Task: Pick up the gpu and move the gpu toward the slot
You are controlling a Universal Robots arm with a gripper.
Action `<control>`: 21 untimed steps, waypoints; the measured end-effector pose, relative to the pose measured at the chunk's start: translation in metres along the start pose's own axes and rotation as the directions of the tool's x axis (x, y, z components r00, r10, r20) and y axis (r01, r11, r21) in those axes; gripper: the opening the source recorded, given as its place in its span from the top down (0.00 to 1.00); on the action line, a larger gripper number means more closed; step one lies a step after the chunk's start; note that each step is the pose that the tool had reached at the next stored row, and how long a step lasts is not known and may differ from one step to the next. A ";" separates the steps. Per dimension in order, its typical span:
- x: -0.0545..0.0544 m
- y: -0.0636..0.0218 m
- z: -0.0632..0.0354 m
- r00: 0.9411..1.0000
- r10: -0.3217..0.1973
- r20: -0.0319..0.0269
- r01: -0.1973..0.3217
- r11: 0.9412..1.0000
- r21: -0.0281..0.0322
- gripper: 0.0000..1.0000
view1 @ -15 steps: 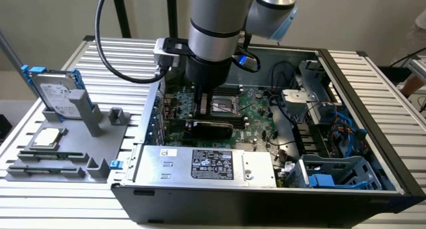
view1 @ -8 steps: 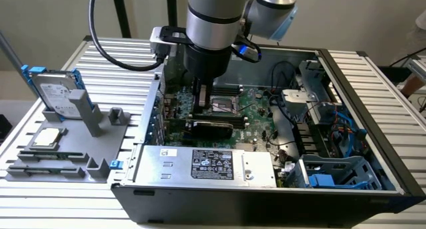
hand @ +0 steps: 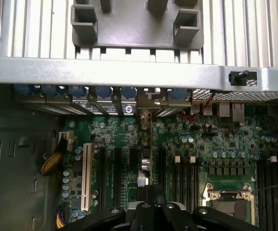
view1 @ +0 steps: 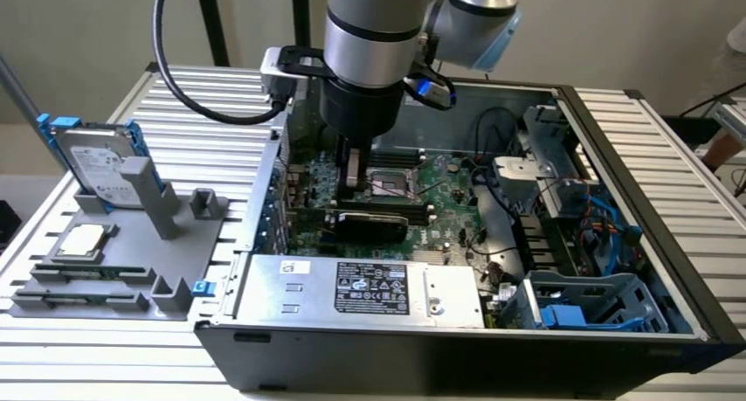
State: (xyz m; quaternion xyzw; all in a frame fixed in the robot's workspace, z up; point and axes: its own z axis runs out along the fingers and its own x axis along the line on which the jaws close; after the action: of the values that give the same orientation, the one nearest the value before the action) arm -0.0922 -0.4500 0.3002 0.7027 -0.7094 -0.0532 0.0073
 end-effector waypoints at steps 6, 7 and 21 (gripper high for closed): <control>0.000 0.0086 0.0008 1.000 0.000 -0.011 0.000 1.000 -0.015 0.89; 0.000 0.0099 0.0008 1.000 0.000 -0.015 0.000 1.000 -0.020 0.89; 0.001 0.0252 0.0022 0.995 -0.004 -0.099 -0.008 0.993 -0.117 0.89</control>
State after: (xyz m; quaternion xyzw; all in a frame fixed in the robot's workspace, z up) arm -0.1175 -0.4502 0.3002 0.7021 -0.7046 -0.0597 0.0836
